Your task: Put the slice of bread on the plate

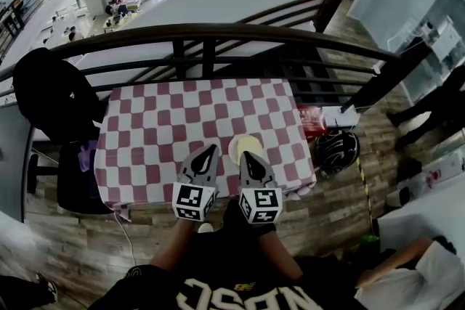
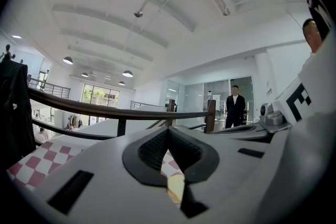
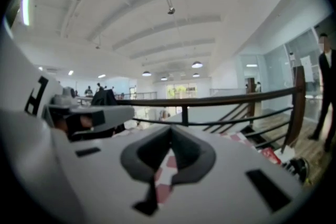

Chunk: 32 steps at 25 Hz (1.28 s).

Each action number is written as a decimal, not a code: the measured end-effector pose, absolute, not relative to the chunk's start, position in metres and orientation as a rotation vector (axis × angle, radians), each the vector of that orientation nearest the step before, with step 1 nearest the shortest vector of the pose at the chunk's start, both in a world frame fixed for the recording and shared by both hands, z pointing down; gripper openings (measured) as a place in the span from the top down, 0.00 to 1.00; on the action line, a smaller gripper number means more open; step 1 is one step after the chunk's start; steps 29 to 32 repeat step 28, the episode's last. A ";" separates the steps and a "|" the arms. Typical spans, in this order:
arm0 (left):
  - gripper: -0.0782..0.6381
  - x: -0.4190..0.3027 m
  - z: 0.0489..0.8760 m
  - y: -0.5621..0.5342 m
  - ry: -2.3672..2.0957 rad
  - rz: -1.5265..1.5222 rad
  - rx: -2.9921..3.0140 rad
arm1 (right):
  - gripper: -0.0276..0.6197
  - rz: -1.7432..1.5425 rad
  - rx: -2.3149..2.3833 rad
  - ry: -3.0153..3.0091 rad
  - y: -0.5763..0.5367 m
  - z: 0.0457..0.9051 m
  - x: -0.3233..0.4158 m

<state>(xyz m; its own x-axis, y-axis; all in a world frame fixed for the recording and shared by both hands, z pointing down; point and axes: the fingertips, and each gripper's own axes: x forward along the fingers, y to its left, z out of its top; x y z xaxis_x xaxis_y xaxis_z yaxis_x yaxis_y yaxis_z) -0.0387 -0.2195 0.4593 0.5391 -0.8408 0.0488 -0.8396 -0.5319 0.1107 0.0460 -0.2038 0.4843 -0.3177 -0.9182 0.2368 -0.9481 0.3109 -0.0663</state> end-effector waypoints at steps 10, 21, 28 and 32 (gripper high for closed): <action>0.87 -0.039 0.447 -0.197 -1.428 -0.007 2.731 | 0.93 0.096 1.799 -2.405 -0.183 0.450 0.042; 0.87 -0.037 0.458 -0.194 -1.386 0.039 2.737 | 0.93 0.154 1.811 -2.418 -0.179 0.462 0.040; 0.87 -0.036 0.461 -0.206 -1.407 0.028 2.726 | 0.93 0.183 1.781 -2.418 -0.192 0.473 0.042; 0.87 -0.036 0.461 -0.206 -1.407 0.028 2.726 | 0.93 0.183 1.781 -2.418 -0.192 0.473 0.042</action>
